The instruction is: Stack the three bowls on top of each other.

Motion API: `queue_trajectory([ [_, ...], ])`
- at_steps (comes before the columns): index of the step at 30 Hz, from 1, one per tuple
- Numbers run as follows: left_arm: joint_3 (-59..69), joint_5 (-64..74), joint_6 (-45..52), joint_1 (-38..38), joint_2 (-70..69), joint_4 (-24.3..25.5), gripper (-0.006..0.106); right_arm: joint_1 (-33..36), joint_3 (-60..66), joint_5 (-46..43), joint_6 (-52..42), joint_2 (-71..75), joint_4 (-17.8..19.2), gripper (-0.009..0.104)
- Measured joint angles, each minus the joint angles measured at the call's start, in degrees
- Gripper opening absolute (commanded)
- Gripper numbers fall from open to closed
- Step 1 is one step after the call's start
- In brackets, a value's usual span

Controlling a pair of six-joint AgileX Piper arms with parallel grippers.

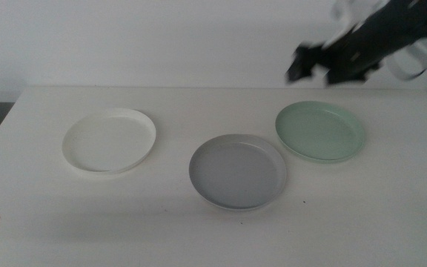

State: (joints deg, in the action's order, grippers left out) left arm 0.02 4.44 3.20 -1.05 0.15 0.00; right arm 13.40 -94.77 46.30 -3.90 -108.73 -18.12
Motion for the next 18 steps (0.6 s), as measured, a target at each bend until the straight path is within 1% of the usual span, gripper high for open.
queue_trajectory([
  [1, 0.0, 0.0, 0.0, 0.0, 0.0, 0.0, 0.094, -1.5, -2.2, 1.5, 0.9, 0.2, 1.6, 0.078],
  [3, 0.0, 0.0, 0.0, 0.0, 0.0, 0.0, 0.094, -3.9, -6.0, 4.2, 3.1, 0.0, 6.0, 0.078],
  [5, 0.0, 0.0, 0.0, 0.0, 0.0, 0.0, 0.094, -6.2, -9.8, 6.3, 5.2, -1.5, 11.3, 0.078],
  [7, 0.0, 0.0, 0.0, 0.0, 0.0, 0.0, 0.094, -8.1, -12.8, 7.8, 6.2, -3.6, 14.5, 0.078],
  [8, 0.0, 0.0, 0.0, 0.0, 0.0, 0.0, 0.094, -8.8, -14.1, 8.5, 6.6, -5.1, 15.6, 0.078],
  [11, 0.0, 0.0, 0.0, 0.0, 0.0, 0.0, 0.094, -10.2, -16.5, 9.9, 6.8, -9.7, 16.8, 0.075],
  [14, 0.0, 0.0, 0.0, 0.0, 0.0, 0.0, 0.094, -10.9, -17.7, 11.0, 7.0, -14.8, 16.8, 0.072],
  [18, 0.0, 0.0, 0.0, 0.0, 0.0, 0.0, 0.094, -11.2, -17.9, 11.3, 7.1, -19.7, 16.9, 0.071],
])
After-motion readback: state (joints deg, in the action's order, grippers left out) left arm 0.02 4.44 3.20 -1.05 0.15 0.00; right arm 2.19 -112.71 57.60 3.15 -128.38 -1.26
